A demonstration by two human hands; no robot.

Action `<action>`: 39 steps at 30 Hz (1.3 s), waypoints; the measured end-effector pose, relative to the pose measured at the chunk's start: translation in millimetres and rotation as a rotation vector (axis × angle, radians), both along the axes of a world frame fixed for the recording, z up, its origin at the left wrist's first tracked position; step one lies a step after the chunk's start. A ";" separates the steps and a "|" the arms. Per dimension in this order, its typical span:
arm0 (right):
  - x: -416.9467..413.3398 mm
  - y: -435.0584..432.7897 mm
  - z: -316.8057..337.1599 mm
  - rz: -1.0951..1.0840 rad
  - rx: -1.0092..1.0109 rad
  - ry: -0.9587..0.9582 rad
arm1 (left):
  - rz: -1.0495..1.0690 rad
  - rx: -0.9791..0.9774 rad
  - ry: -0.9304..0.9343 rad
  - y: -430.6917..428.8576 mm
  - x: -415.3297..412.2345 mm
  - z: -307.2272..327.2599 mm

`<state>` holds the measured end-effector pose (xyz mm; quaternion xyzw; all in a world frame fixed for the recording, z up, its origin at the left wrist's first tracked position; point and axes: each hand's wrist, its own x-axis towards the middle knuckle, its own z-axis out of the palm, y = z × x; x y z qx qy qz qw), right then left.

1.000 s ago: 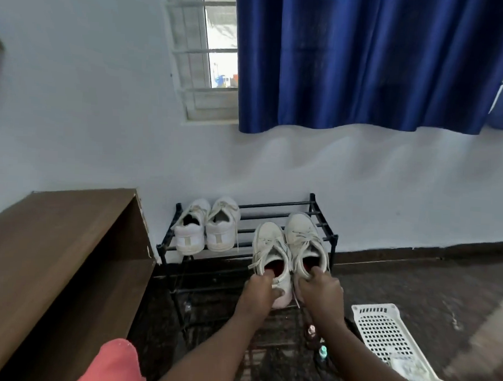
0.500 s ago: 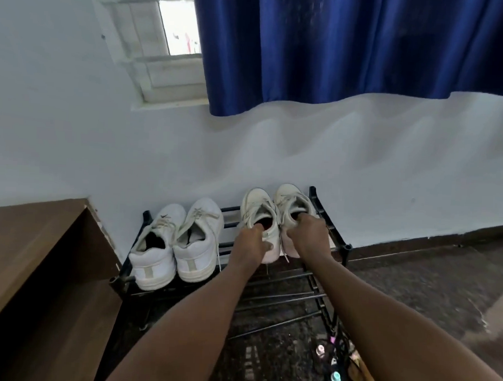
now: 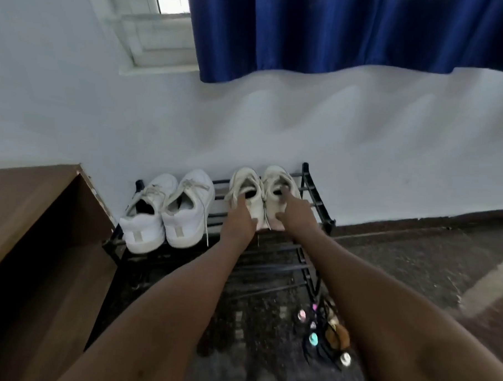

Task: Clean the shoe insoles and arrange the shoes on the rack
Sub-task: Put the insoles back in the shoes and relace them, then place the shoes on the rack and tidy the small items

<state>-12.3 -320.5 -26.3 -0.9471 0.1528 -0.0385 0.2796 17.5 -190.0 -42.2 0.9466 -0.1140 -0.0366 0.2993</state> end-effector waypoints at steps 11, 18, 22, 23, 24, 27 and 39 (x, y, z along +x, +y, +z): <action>-154.1 -66.3 -50.5 -0.244 0.121 0.068 | -0.106 0.075 0.188 -51.9 -117.9 -63.3; -177.0 -100.7 -204.1 -0.484 0.205 0.298 | -0.138 0.149 0.364 -84.4 -120.7 -199.8; -167.2 -107.1 -286.1 -0.517 0.235 0.427 | -0.169 0.228 0.407 -103.2 -109.4 -267.0; -161.4 -107.5 -301.9 -0.510 0.242 0.448 | -0.182 0.248 0.411 -109.9 -104.2 -280.2; -155.0 -107.6 -315.3 -0.506 0.242 0.458 | -0.198 0.265 0.413 -117.7 -97.8 -293.3; -136.9 -108.2 -346.2 -0.522 0.201 0.462 | -0.226 0.276 0.467 -145.1 -80.1 -330.7; -128.7 -120.8 -363.7 -0.614 0.151 0.462 | -0.201 0.284 0.504 -183.6 -83.8 -375.8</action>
